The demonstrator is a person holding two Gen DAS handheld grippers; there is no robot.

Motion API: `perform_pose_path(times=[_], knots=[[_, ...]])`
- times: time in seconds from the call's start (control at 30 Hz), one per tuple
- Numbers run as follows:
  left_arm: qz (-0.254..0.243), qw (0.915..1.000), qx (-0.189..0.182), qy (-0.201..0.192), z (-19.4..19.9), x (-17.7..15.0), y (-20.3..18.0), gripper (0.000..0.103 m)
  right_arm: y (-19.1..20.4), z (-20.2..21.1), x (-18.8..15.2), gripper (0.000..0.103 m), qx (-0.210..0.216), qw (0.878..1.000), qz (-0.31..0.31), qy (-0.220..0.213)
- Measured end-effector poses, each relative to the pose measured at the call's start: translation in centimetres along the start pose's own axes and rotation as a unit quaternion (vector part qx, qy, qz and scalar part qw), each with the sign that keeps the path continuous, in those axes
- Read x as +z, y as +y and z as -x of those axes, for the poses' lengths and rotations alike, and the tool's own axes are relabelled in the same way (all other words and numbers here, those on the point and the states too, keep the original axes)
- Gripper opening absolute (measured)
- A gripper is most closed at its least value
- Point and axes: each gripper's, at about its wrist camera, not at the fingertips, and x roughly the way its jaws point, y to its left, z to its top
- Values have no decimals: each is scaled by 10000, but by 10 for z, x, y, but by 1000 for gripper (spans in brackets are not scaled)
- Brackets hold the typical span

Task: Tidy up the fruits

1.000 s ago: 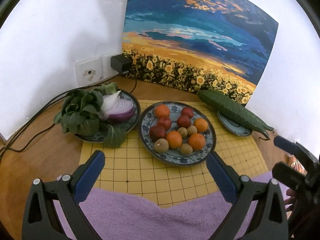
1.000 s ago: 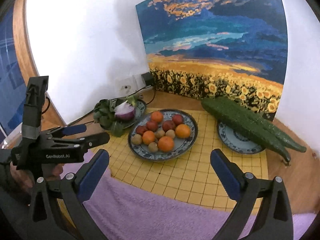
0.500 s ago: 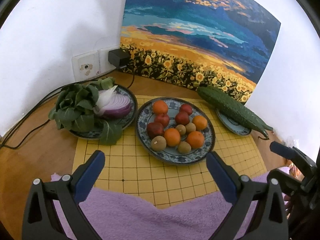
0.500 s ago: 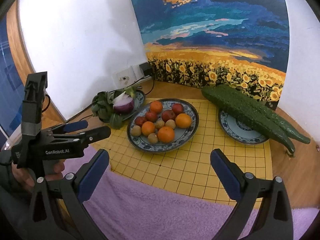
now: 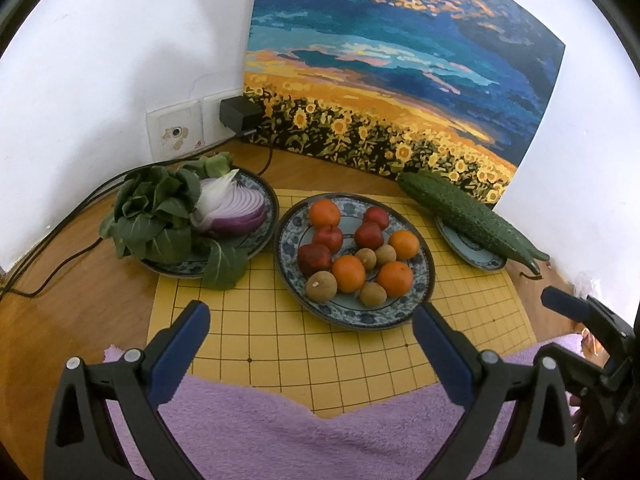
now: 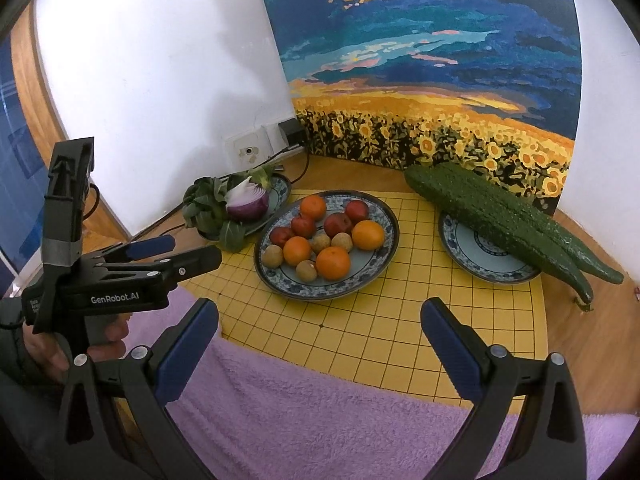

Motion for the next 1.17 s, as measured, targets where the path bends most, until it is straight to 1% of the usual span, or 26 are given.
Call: perform_pose_path(times=[0.63,1.17], knots=[[6,10000,15,59,-2,-2,3,103,-2,-2,0,103,-18,10000,8,78],[25,9999,73,124,-5,-5,5,103,-5,-8,0,103,1,9997,25,236]])
